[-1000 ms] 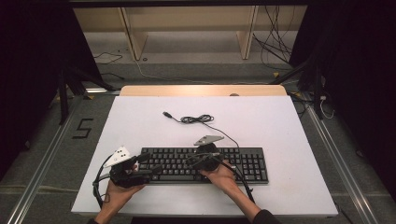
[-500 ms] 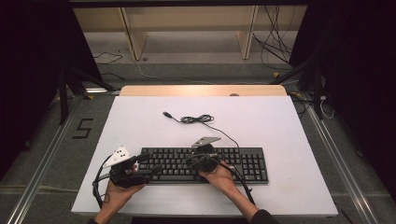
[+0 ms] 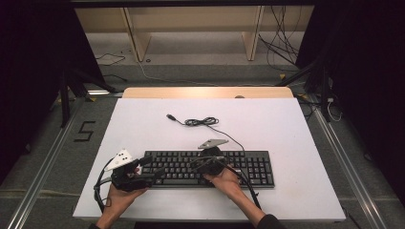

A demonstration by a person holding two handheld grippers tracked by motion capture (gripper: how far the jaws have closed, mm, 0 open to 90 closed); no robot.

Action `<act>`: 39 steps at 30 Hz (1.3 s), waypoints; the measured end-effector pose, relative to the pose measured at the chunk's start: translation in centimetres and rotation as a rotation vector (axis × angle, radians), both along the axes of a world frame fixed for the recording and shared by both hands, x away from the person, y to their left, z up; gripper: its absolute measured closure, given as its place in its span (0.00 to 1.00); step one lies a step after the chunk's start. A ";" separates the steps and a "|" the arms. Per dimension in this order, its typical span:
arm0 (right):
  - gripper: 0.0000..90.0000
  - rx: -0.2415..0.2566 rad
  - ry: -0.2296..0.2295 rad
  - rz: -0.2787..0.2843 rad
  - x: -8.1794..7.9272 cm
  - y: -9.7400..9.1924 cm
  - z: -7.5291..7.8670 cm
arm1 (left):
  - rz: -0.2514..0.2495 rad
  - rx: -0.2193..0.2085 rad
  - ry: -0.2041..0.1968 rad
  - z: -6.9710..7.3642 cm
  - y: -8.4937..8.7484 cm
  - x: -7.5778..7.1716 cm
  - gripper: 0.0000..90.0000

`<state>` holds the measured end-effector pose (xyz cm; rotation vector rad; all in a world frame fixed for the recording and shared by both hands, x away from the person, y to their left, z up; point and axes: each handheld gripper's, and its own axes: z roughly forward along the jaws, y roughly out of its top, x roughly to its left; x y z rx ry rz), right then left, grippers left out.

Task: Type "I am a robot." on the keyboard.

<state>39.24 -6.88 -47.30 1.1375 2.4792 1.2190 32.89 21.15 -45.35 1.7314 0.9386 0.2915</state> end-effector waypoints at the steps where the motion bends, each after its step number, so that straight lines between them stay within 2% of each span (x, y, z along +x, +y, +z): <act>1: 1.00 0.012 -0.002 -0.005 0.0 -0.2 0.2 | 0.000 0.000 0.002 0.0 0.1 0.0 0.29; 4: 0.99 0.042 -0.005 -0.013 0.0 -0.6 0.6 | 0.002 -0.002 0.001 0.0 0.1 0.0 0.29; 10: 0.92 0.056 -0.012 -0.008 -0.3 -1.0 0.9 | 0.008 0.000 0.002 0.0 0.3 0.1 0.29; 11: 0.86 0.059 -0.013 -0.004 -0.4 -1.1 0.9 | 0.011 0.002 0.004 0.0 0.3 0.1 0.29; 12: 0.86 0.059 -0.013 -0.004 -0.4 -1.1 0.9 | 0.013 0.005 0.005 0.0 0.4 0.2 0.29; 16: 0.66 0.076 -0.016 0.011 -0.8 -1.7 1.2 | 0.029 0.013 0.022 -0.1 0.6 0.3 0.29; 19: 0.57 0.087 -0.038 0.027 -1.3 -2.0 1.6 | 0.050 0.021 0.046 -0.2 0.9 0.6 0.29; 20: 0.57 0.087 -0.038 0.027 -1.3 -2.0 1.6 | 0.050 0.021 0.046 -0.2 0.9 0.6 0.30; 22: 0.48 0.086 -0.064 0.038 -1.8 -2.3 1.9 | 0.063 0.022 0.059 -0.3 1.0 0.7 0.31; 25: 0.42 0.099 -0.068 0.050 -2.3 -2.5 2.2 | 0.073 0.031 0.078 -0.4 1.2 0.8 0.33; 28: 0.39 0.105 -0.071 0.053 -2.5 -2.6 2.3 | 0.096 0.060 0.112 -0.6 1.3 1.0 0.35; 29: 0.38 0.111 -0.071 0.055 -2.6 -2.6 2.4 | 0.095 0.054 0.123 -0.7 1.4 1.1 0.36; 31: 0.37 0.119 -0.077 0.061 -2.8 -2.7 2.5 | 0.099 0.058 0.129 -0.7 1.5 1.1 0.40; 32: 0.36 0.122 -0.078 0.065 -3.0 -2.8 2.6 | 0.099 0.066 0.133 -0.7 1.6 1.1 0.47; 34: 0.35 0.130 -0.079 0.066 -3.2 -2.9 2.7 | 0.097 0.093 0.153 -0.9 1.7 1.2 0.55; 35: 0.35 0.130 -0.079 0.066 -3.2 -2.9 2.7 | 0.100 0.099 0.167 -1.0 1.8 1.2 0.55; 36: 0.34 0.131 -0.083 0.067 -3.4 -3.0 2.7 | 0.097 0.108 0.180 -1.1 1.9 1.3 0.62; 39: 0.34 0.133 -0.085 0.065 -3.5 -3.1 2.7 | 0.085 0.131 0.191 -1.3 2.0 1.4 0.68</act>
